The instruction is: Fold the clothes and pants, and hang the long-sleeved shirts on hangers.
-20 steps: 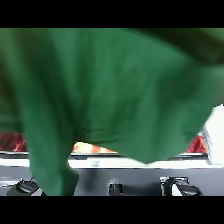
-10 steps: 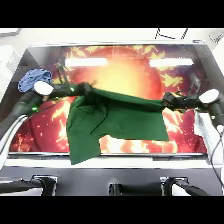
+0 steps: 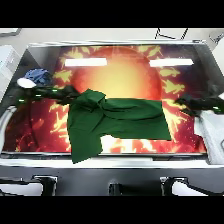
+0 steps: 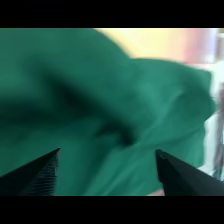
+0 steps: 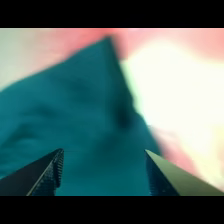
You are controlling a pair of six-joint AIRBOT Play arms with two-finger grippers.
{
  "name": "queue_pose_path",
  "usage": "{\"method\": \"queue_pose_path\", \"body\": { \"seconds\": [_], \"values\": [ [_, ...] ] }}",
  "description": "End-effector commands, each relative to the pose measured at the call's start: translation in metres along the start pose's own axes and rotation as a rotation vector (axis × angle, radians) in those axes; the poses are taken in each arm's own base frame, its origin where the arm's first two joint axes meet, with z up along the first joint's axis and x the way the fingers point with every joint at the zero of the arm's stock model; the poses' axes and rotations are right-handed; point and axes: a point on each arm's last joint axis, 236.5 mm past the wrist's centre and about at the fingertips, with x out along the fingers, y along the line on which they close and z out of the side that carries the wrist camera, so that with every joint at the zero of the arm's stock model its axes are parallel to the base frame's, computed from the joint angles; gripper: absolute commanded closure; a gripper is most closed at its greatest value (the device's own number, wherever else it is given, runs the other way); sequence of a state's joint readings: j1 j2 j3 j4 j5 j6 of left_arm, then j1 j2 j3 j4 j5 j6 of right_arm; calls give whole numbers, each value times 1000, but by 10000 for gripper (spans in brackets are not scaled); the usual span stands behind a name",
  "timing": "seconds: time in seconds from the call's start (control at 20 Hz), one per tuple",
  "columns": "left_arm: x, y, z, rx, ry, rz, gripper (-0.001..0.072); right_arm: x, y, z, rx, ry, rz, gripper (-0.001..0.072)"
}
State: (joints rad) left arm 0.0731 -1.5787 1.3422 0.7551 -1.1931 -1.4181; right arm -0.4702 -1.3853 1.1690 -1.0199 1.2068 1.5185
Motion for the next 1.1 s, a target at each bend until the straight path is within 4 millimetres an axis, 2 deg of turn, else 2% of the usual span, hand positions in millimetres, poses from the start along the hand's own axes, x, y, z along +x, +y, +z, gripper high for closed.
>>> {"method": "queue_pose_path", "body": {
  "seconds": [0.0,0.05,0.1,0.2,0.25,0.3,0.4,0.6,0.7,0.85,0.9,0.95,1.0,1.05],
  "values": [
    [-74,105,-52,-176,201,272,167,-43,-91,-41,119,183,-142,124],
    [-79,124,-66,-211,221,313,168,-43,-104,-54,166,213,-145,142],
    [-76,133,-79,-235,240,308,180,-38,-110,-66,197,238,-140,155],
    [-54,142,-106,-261,284,269,312,-24,-111,-89,214,305,-129,154],
    [-40,142,-115,-266,287,236,320,-18,-111,-98,219,330,-121,154],
    [-28,140,-119,-268,277,202,316,-16,-110,-104,215,347,-116,154],
    [-8,134,-123,-264,256,138,179,-15,-108,-105,214,353,-104,154],
    [13,131,-132,-263,286,111,181,-15,-107,-107,209,360,-98,154],
    [23,130,-131,-247,279,124,188,-15,-107,-107,208,360,-98,154],
    [35,129,-122,-245,234,158,284,-15,-106,-110,196,372,-93,154],
    [38,126,-122,-238,231,163,432,-13,-107,-112,199,375,-93,153],
    [40,124,-123,-229,237,163,624,-11,-108,-115,202,381,-93,151],
    [41,122,-124,-220,241,163,679,-7,-110,-120,196,390,-90,150],
    [41,121,-124,-216,240,163,680,-3,-111,-127,194,404,-86,149]
  ]
}}
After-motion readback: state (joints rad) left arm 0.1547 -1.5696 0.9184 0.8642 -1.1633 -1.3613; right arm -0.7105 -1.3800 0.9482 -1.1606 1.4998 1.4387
